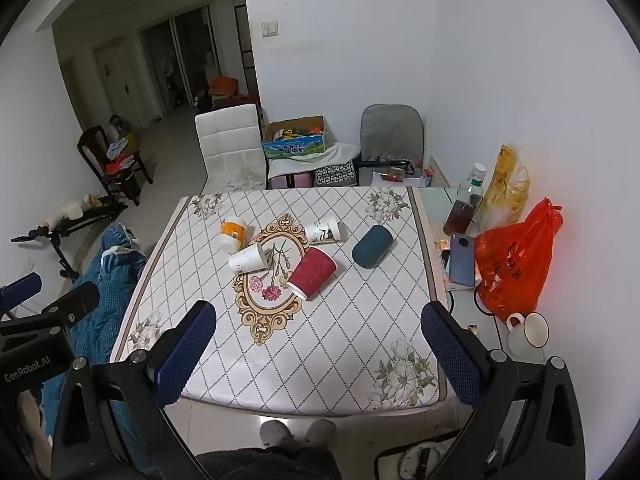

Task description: Flip cup upside down

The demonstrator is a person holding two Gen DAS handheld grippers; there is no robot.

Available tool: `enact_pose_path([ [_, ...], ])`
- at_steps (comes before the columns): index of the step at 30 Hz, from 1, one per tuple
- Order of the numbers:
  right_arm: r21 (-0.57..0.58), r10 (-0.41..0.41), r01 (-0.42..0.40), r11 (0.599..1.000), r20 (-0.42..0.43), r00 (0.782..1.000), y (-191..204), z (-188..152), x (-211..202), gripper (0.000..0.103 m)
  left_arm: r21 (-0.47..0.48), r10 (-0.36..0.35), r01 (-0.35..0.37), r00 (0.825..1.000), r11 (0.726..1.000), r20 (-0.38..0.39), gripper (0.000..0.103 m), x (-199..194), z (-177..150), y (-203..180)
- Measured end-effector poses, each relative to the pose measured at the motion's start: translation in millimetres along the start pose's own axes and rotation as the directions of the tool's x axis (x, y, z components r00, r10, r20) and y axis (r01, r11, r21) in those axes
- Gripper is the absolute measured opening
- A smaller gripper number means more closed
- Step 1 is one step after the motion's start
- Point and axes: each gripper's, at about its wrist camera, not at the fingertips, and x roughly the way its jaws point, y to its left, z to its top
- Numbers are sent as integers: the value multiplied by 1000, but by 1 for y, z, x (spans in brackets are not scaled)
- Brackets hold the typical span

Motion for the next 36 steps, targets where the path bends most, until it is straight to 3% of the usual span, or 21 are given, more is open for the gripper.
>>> enact_pose_path([
  [36,11,8,-8,1000,5,1000,-5,2,1,103,19,9,-9,1000,1000,19,103,-10,17,-13],
])
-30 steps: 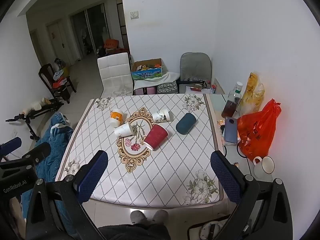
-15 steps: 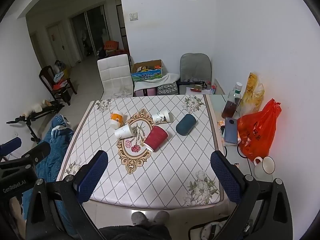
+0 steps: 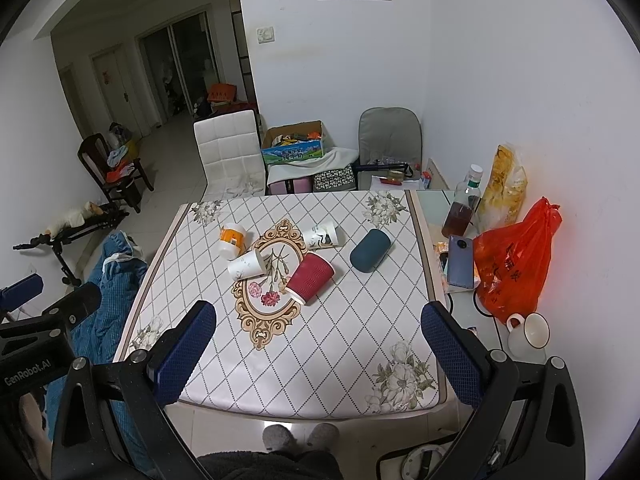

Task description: Flip cup upside down

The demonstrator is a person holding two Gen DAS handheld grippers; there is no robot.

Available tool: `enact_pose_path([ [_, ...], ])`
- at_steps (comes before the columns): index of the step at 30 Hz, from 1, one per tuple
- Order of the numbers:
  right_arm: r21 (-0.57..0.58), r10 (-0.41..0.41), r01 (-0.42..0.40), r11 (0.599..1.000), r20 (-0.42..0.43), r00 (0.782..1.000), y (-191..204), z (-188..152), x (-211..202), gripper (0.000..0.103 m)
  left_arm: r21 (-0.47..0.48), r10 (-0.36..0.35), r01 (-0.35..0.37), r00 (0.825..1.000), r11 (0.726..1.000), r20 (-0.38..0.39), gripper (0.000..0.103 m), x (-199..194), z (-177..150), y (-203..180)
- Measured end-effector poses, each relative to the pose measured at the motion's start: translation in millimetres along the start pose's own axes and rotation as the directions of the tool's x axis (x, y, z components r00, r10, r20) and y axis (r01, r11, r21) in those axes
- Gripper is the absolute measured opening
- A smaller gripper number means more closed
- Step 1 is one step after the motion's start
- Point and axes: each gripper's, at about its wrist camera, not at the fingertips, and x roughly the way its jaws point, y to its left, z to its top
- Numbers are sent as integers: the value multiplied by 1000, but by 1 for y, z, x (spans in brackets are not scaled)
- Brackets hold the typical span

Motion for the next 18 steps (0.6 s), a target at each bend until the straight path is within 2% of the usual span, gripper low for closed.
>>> enact_pose_path([
  [18,4,3,-3,1000,5,1000,-2,19,-2,103,-2,-1,1,1000,1000,5,103,3,4,-2],
])
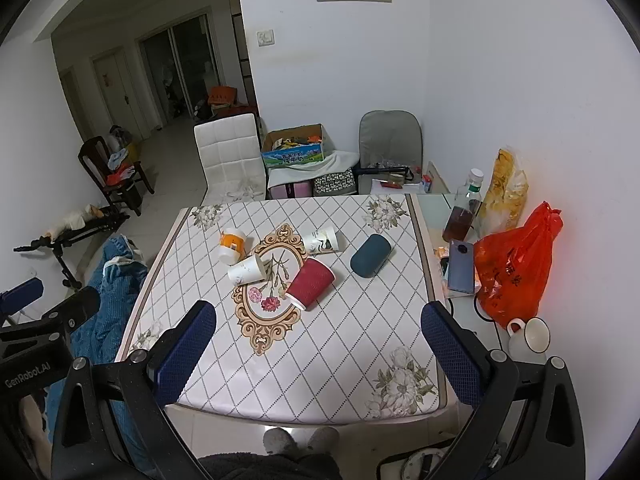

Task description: Flip cup upside down

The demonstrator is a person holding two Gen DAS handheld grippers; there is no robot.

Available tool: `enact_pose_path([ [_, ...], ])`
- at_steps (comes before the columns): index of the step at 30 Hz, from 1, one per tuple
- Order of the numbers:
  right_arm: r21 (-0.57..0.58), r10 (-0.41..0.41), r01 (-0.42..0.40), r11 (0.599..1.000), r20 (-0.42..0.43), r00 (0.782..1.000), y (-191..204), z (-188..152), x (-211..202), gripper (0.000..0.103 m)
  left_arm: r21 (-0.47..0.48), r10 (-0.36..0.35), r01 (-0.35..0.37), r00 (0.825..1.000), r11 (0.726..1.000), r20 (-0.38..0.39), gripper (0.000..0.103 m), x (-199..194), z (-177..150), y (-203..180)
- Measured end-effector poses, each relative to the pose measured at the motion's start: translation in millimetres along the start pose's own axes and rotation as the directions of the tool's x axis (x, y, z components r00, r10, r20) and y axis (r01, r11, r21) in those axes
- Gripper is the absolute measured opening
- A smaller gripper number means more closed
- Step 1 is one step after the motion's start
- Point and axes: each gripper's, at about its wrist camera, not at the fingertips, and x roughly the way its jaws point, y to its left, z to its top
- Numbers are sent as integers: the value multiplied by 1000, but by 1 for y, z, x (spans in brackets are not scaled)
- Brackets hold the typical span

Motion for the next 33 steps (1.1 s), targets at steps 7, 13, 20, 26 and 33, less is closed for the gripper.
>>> enact_pose_path([
  [7,3,1,-1,1000,2,1000,0,7,0,103,-2,-2,2,1000,1000,2,103,1,2,1],
  [13,2,0,0,1000,3,1000,0,5,-1,103,-3,-4,4,1000,1000,-1,103,2,1,2],
  [20,2,0,0,1000,4,1000,0,7,0,103,-4,-4,4,1000,1000,0,103,3,2,2],
  [26,3,1,-1,1000,4,1000,0,7,0,103,-4,-5,5,1000,1000,0,103,3,2,2],
  [33,3,2,-2,1000,4,1000,0,6,0,103,-5,-6,6,1000,1000,-1,103,3,3,3],
])
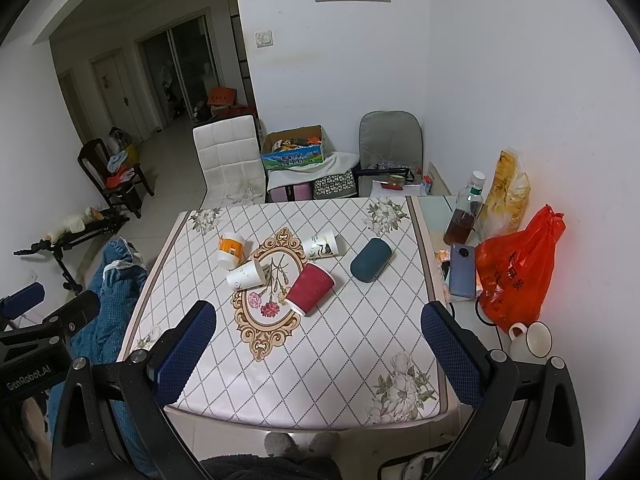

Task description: Flip cup upside down

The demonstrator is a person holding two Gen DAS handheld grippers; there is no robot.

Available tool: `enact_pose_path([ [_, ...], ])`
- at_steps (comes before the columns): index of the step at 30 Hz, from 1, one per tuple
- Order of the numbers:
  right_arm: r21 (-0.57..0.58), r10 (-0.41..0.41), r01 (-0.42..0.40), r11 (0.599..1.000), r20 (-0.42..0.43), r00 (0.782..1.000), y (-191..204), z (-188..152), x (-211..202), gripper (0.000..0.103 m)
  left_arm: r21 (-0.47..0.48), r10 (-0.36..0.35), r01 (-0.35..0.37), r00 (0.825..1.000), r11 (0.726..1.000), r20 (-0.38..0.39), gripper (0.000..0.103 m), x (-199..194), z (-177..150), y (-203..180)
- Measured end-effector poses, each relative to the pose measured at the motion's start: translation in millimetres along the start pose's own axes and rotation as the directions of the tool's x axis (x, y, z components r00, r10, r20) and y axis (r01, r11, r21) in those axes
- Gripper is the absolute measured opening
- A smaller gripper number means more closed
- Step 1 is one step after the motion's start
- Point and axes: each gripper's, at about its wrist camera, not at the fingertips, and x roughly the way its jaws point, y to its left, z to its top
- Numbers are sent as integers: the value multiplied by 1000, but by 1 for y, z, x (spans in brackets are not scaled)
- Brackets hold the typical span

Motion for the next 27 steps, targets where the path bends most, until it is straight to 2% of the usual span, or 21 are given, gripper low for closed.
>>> enact_pose_path([
  [8,1,0,0,1000,0,1000,0,-1,0,103,-3,-2,2,1000,1000,-7,103,4,2,-3],
  [14,5,-23,23,1000,-32,999,0,6,17,103,-7,25,-25,999,1000,-35,103,32,6,-20],
  [21,16,-62,64,998,-128,990,-18,-14,71,103,4,69,-69,993,998,-91,103,77,-3,-32],
  [27,24,-82,90,996,-236,968,-40,-45,133,103,34,100,-95,979,995,-176,103,135,-7,-42],
])
